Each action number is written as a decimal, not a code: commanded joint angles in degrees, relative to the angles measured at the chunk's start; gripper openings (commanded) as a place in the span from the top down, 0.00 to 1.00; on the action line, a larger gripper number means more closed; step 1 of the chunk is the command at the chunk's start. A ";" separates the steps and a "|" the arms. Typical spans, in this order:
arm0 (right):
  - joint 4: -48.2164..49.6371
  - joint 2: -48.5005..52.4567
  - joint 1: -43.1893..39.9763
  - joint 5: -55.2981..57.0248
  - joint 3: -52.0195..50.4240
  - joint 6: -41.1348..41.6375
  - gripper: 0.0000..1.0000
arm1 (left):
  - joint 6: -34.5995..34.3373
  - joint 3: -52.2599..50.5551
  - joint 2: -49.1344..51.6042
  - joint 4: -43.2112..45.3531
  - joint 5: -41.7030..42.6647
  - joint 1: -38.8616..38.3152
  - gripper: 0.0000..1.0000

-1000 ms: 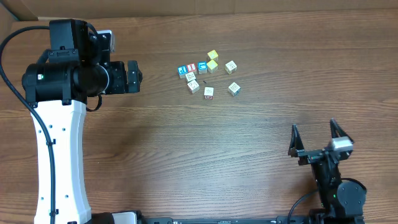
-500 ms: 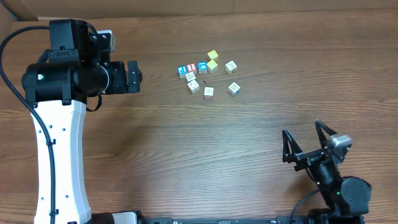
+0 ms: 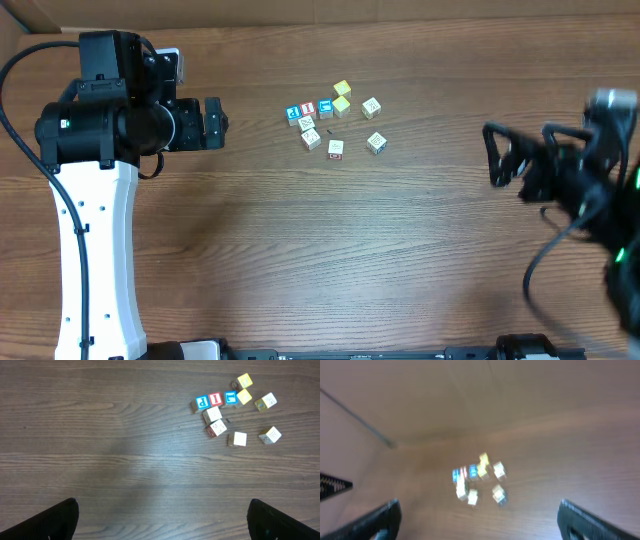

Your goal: Flip 3 blocks

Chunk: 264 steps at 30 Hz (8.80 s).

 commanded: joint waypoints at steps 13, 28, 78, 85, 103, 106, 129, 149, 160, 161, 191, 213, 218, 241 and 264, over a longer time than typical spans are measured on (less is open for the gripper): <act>-22.43 37.11 2.54 -17.53 30.60 -0.50 0.57 | -0.55 1.40 -0.02 0.26 -0.11 -0.02 0.00; -14.23 57.48 26.58 12.07 29.53 11.50 0.21 | -0.55 1.40 -0.02 0.26 -0.11 -0.02 0.00; -18.36 59.98 33.16 14.60 33.05 12.66 0.67 | -0.55 1.40 -0.02 0.26 -0.11 -0.02 0.00; -26.45 55.60 38.60 14.60 32.98 17.55 0.67 | -0.55 1.40 -0.02 0.26 -0.11 -0.02 0.00; -4.42 55.63 48.41 21.42 1.27 34.01 0.77 | -0.55 1.40 -0.02 0.26 -0.11 -0.02 0.00; 1.18 55.63 47.19 19.85 -2.82 33.92 0.81 | -0.55 1.40 -0.02 0.26 -0.11 -0.02 0.00; 4.68 55.63 45.92 20.39 -4.57 31.76 0.26 | -0.55 1.40 -0.02 0.26 -0.11 -0.02 0.00; 5.75 55.63 45.90 25.16 -4.59 31.76 0.47 | -0.55 1.40 -0.02 0.26 -0.11 -0.02 0.00; 6.16 55.76 46.56 25.11 -4.94 32.00 0.63 | -0.57 1.40 -0.02 0.26 -0.11 -0.02 0.00; 6.14 55.76 46.56 25.11 -4.94 32.00 0.63 | -0.55 1.40 -0.02 0.26 -0.11 -0.02 0.00; 9.11 55.80 46.56 23.37 -7.17 30.40 0.60 | -0.55 1.40 -0.02 0.26 -0.11 -0.02 0.00; -2.19 54.38 30.49 22.99 16.98 3.54 0.47 | -0.55 1.40 -0.02 0.26 -0.11 -0.02 0.00; -0.17 56.35 24.65 22.86 15.54 1.42 0.41 | -0.55 1.40 -0.02 0.26 -0.11 -0.02 0.00; 12.00 68.52 21.46 16.92 12.57 -23.34 0.35 | -0.55 1.40 -0.02 0.26 -0.11 -0.02 0.00; 6.14 65.77 21.16 16.46 15.26 -15.89 0.66 | -0.55 1.40 -0.02 0.26 -0.11 -0.02 0.00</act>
